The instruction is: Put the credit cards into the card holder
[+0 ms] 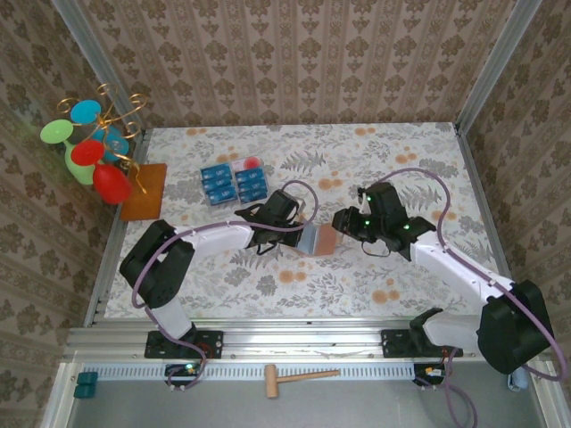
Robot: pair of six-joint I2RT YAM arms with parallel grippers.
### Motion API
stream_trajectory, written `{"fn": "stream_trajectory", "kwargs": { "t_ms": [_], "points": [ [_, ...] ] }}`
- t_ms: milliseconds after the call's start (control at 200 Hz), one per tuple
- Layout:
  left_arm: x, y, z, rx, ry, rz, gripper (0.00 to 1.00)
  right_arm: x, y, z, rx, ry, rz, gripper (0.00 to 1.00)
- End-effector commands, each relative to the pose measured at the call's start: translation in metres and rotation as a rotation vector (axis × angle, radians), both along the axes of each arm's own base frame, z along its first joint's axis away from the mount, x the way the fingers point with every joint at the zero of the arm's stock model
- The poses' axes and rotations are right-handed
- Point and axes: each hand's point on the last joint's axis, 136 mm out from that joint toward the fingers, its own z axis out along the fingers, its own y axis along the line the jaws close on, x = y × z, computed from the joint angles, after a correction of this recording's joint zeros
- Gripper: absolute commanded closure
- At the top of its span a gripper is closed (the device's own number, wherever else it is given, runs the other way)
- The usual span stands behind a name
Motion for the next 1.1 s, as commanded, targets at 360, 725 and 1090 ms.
{"fn": "stream_trajectory", "kwargs": {
  "t_ms": [360,725,1090],
  "points": [
    [-0.002,0.009,0.013,0.027,-0.016,0.038,1.00,0.004,0.025,-0.104,-0.113,0.190,0.017,0.81],
    [0.000,0.019,0.006,-0.006,-0.022,0.052,0.72,-0.007,0.010,-0.168,-0.193,0.316,-0.008,0.84],
    [0.012,0.027,0.015,-0.190,-0.005,0.108,0.40,-0.011,0.006,-0.177,-0.213,0.340,-0.007,0.84]
  ]
}}
